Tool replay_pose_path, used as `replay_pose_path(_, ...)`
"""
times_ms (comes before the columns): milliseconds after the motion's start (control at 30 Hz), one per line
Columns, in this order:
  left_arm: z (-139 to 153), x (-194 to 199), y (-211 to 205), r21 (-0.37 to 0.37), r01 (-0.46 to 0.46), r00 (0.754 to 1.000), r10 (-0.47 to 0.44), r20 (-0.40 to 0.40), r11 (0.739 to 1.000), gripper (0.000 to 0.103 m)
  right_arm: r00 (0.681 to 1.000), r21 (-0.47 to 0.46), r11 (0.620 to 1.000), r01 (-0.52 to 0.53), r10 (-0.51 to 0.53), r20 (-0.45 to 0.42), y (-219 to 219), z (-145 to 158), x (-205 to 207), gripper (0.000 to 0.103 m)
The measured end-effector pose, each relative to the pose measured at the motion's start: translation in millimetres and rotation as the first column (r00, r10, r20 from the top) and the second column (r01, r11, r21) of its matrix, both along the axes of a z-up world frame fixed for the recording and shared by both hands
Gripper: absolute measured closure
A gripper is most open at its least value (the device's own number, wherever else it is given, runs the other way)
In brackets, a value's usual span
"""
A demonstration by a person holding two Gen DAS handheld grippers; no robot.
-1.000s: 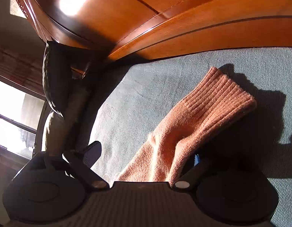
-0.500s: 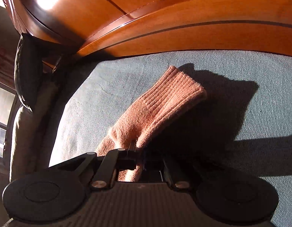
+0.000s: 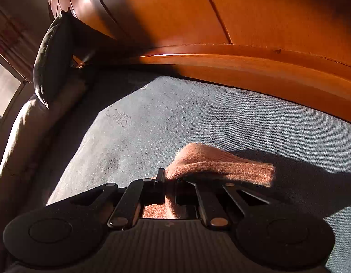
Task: Fold clothes
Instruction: 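Carry the cuff with the right tool across the sweater body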
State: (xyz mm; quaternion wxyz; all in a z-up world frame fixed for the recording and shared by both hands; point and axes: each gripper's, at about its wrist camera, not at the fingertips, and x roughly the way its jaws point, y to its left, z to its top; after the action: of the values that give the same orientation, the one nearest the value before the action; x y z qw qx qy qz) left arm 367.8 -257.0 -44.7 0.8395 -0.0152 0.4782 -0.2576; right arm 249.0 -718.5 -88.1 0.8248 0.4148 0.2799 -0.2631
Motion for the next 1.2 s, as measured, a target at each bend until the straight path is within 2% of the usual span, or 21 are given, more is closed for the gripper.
replay_pose_path(333,11,-8,63,-0.016,-0.069,0.997,0.069,0.028,0.997,0.011,0.981,-0.054,0.982,-0.182,0.185,0.056,83,42,54,0.094)
replay_pose_path(633,14,-18,137,-0.015,-0.14,0.989,0.14,0.049,0.99,0.011,0.944,-0.057,0.946,-0.318,0.322,0.069,165,52,104,0.094)
replay_pose_path(767,12,-24,170,-0.056,-0.196,0.98,0.198,0.024,0.979,0.011,0.927,-0.069,0.929,-0.364,0.369,0.068,200,54,123,0.094)
replay_pose_path(1000,13,-31,214,-0.079,-0.276,0.96,0.279,0.023,0.958,0.01,0.885,-0.088,0.886,-0.455,0.461,0.063,262,60,156,0.094)
replay_pose_path(1200,11,-37,247,-0.085,-0.327,0.944,0.329,0.017,0.941,0.01,0.833,-0.139,0.828,-0.544,0.552,0.027,317,63,179,0.094)
